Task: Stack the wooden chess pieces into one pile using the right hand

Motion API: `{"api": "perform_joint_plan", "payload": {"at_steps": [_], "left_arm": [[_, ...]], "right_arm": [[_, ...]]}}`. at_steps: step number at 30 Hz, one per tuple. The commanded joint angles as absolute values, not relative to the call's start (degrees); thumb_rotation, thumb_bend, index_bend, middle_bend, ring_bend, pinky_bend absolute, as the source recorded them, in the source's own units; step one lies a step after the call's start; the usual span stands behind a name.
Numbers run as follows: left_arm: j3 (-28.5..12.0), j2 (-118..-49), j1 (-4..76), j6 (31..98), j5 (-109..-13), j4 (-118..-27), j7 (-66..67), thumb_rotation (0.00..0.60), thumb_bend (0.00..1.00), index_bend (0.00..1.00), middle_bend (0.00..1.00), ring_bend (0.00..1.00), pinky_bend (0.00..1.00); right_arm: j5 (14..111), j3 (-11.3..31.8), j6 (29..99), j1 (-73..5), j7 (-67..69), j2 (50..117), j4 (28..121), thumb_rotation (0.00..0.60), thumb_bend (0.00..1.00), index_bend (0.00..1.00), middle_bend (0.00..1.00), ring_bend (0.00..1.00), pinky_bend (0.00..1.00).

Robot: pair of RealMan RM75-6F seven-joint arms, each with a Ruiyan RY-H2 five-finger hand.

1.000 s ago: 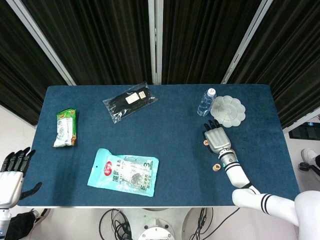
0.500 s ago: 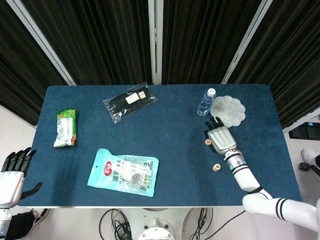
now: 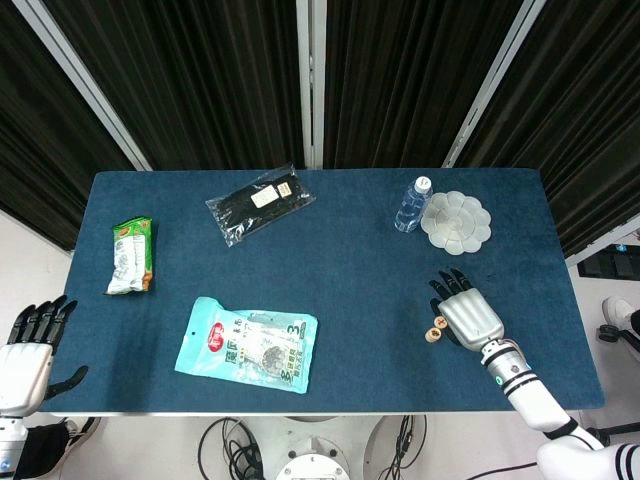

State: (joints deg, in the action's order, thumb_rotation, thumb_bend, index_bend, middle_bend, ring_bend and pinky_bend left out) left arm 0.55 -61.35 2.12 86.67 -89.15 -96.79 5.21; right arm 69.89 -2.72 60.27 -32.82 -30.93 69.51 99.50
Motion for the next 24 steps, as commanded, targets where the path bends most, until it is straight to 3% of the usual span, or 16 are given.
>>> {"api": "perform_joint_plan", "payload": {"at_steps": [1,24], "left_arm": [[0.5,-61.3,2.0,86.8,-89.1,-96.8,5.0,0.6,0.19,0.04,0.0,0.0,0.0],[0.5,-61.0,1.9,87.2,-89.4,-96.8,4.5,0.6,0.19,0.04,0.0,0.0,0.0]], "right_arm": [[70.6,-3.2,60.2,-32.3,-30.6,69.6,99.2,0.6,0.31,0.55,0.14,0.0,0.0],[71.1,-2.6,59.5,-31.1,-32.6,72.5,97.6,0.6,0.31,0.55,0.14,0.0,0.0]]}}
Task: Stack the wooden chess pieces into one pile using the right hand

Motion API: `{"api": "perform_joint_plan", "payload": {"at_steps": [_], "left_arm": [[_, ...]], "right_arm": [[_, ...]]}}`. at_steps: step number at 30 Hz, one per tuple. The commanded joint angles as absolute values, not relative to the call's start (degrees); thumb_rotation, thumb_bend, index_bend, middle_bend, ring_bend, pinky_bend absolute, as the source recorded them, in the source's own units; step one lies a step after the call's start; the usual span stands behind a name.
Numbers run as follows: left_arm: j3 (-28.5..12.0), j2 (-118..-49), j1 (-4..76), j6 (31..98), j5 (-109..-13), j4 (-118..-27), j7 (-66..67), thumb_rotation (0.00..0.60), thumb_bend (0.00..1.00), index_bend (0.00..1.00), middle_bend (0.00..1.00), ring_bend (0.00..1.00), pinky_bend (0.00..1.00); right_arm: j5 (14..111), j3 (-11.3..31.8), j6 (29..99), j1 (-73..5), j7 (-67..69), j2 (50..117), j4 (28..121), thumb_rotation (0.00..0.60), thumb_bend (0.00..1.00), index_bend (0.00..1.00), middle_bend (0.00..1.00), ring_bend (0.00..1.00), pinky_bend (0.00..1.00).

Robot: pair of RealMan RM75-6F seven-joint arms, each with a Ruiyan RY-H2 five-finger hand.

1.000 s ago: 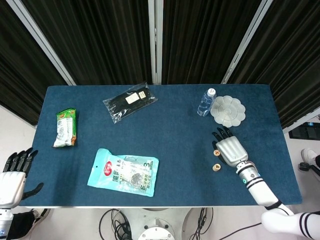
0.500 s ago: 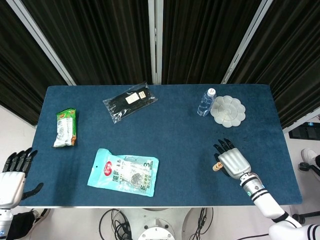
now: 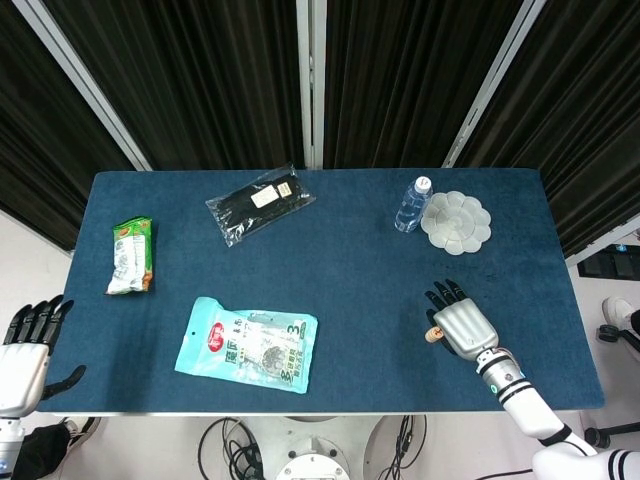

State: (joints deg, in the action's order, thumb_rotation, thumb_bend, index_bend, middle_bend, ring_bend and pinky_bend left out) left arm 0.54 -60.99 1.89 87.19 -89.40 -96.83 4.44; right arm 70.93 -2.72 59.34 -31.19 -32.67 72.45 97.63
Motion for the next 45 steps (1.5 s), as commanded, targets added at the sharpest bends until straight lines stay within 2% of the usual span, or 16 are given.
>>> {"api": "perform_joint_plan", "payload": {"at_steps": [1,29,45], "left_arm": [[0.6,-61.0,1.9,87.2,-89.4,-96.9,4.5,0.6,0.19,0.04,0.0,0.0,0.0],[0.8,-60.4,1.8,87.5,-90.1,-97.2,2.9,0.6,0.19,0.04,0.0,0.0,0.0],[0.8,-60.4,1.8,87.5,-90.2,-97.3,2.8,0.6,0.19,0.04,0.0,0.0,0.0]], "right_arm": [[71.3,-2.6,59.7,-31.0,-32.4,72.5,97.6,0.6,0.31,0.54,0.14,0.0,0.0],[71.9,-2.1,58.9,-30.4,-34.0,73.1,97.3,0.6,0.3,0.47,0.13,0.0,0.0],[71.2,-2.0,58.1,-30.5,-34.7,72.3,98.1,0.6,0.28,0.39,0.11,0.0,0.0]]}}
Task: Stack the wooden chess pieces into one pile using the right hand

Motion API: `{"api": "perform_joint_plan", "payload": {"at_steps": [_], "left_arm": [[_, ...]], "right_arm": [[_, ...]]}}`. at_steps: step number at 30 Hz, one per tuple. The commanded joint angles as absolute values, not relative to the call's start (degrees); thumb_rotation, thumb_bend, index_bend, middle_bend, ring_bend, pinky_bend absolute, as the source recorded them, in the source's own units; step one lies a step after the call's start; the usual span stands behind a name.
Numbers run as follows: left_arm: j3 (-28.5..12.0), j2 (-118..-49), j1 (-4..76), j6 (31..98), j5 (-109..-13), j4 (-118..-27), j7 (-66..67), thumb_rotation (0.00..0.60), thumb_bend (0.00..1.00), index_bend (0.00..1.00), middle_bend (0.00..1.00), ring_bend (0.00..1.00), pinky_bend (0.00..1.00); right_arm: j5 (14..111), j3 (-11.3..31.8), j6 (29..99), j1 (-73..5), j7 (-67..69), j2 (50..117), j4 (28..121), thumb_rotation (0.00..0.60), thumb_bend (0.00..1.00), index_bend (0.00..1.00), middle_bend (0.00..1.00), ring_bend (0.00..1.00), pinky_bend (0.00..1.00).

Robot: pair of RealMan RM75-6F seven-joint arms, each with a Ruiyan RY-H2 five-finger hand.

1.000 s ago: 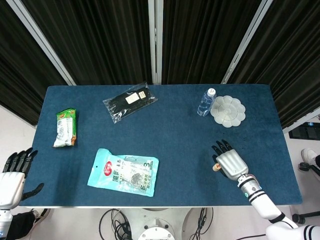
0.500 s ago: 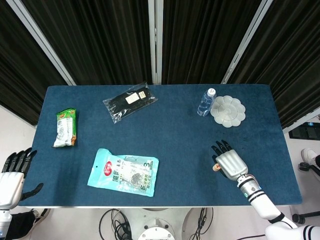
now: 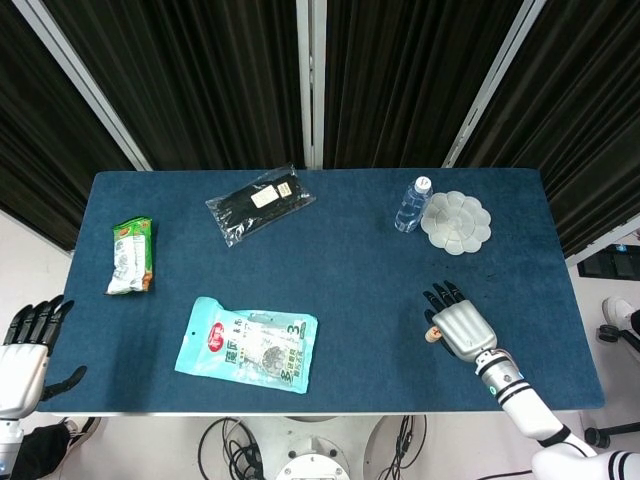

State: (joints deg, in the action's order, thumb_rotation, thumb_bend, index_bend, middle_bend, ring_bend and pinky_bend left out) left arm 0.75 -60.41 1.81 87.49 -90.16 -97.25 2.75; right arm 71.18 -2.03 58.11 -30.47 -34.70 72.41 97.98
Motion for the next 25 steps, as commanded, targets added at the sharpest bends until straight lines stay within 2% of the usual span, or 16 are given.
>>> {"api": "perform_joint_plan", "payload": {"at_steps": [1,6,7,9,12,17,20,25], "left_arm": [[0.8,-60.4,1.8,87.5,-90.2,-97.3,2.7,0.6,0.19,0.04,0.0,0.0,0.0],[0.8,-60.4,1.8,87.6,-90.2,-97.2,2.7,0.6,0.19,0.04,0.0,0.0,0.0],[0.8,-60.4,1.8,87.5,-90.2,-97.1,2.8,0.6,0.19,0.04,0.0,0.0,0.0],[0.7,-60.4,1.8,87.5,-90.1,-97.1,2.8,0.6,0.19,0.04,0.0,0.0,0.0],[0.6,-60.5,1.8,87.5,-89.9,-96.9,3.0,0.6,0.19,0.04,0.0,0.0,0.0],[0.4,-60.7,1.9,87.2,-89.3,-96.7,2.9,0.6,0.19,0.04,0.0,0.0,0.0],[0.3,-60.7,1.9,87.1,-89.1,-96.5,3.0,0.6,0.19,0.04,0.0,0.0,0.0],[0.1,-60.6,2.0,86.8,-88.4,-96.1,2.4,0.6,0.19,0.04,0.0,0.0,0.0]], "right_arm": [[71.2,-2.0,58.2,-30.4,-34.6,72.1,98.3,0.6,0.28,0.38,0.1,0.0,0.0],[72.0,-1.7,59.5,-29.9,-33.8,70.5,100.0,0.6,0.27,0.3,0.09,0.0,0.0],[72.5,-1.7,60.4,-29.5,-33.3,69.6,100.7,0.6,0.26,0.26,0.08,0.0,0.0],[73.8,-1.6,62.4,-28.4,-31.9,68.1,101.9,0.6,0.23,0.12,0.04,0.0,0.0],[77.8,-2.1,68.2,-25.3,-28.2,65.3,102.9,0.6,0.19,0.01,0.0,0.0,0.0],[84.5,-2.7,83.7,-16.7,-21.5,64.0,98.2,0.6,0.13,0.0,0.0,0.0,0.0],[84.6,-2.5,89.1,-12.6,-15.5,64.2,94.5,0.6,0.13,0.0,0.0,0.0,0.0],[80.8,-1.6,89.0,-9.5,-8.6,64.2,90.2,0.6,0.13,0.0,0.0,0.0,0.0]]}}
